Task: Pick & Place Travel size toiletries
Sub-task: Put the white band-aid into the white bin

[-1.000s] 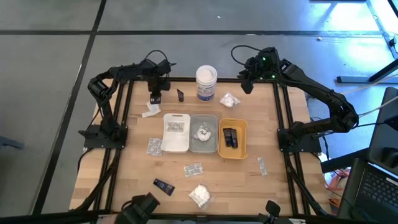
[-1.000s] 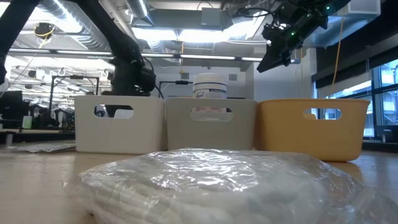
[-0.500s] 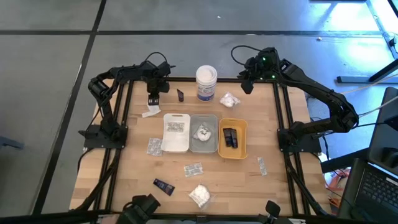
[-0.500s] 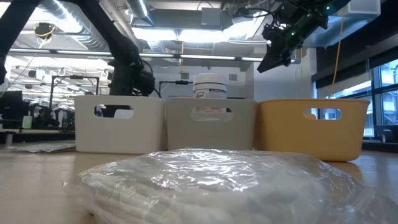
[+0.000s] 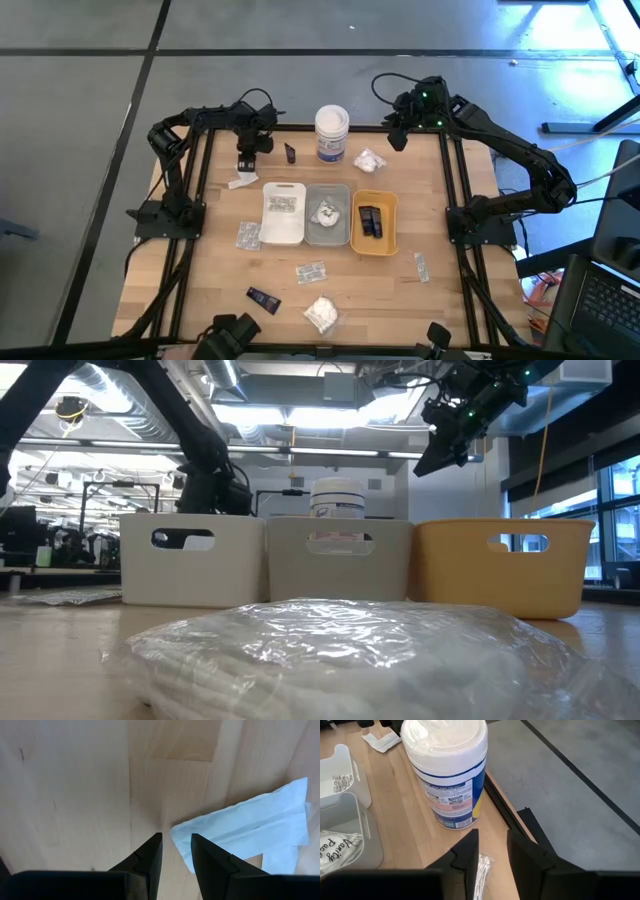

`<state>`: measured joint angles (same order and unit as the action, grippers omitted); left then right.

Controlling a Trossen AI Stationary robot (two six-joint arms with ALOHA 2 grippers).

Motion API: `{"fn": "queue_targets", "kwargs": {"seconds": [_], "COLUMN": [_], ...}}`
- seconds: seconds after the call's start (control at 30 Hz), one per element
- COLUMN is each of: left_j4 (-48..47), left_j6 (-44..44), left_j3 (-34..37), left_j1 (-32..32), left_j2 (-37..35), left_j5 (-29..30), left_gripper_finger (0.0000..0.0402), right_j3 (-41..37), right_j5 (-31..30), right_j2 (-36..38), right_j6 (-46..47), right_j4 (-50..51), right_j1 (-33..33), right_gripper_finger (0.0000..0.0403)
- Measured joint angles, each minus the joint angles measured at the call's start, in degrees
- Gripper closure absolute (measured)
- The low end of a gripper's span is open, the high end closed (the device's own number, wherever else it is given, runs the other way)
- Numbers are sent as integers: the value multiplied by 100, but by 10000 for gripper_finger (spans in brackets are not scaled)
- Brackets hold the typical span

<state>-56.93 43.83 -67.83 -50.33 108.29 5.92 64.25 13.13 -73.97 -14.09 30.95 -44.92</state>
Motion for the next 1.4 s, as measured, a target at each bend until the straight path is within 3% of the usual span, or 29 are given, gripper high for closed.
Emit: {"fn": "queue_targets", "kwargs": {"seconds": [0.33,0.7,1.07,1.4], "left_j4": [9,-20,39,-10], "left_j6": [-16,-116,-113,-109], "left_j3": [0,-26,-24,-20], "left_j1": [-2,5,-2,-2], "left_j2": [52,345,356,358], "left_j5": [-272,-145,-76,-79], "left_gripper_finger": [302,305,393,399], "right_j3": [0,0,0,0], "right_j5": [2,3,4,2], "right_j2": [0,0,0,0], "right_j6": [-4,-4,-6,-6], "right_j4": [-1,-1,-1,-1], "right_j1": [0,1,1,0], "right_gripper_finger": [298,319,312,305]}}
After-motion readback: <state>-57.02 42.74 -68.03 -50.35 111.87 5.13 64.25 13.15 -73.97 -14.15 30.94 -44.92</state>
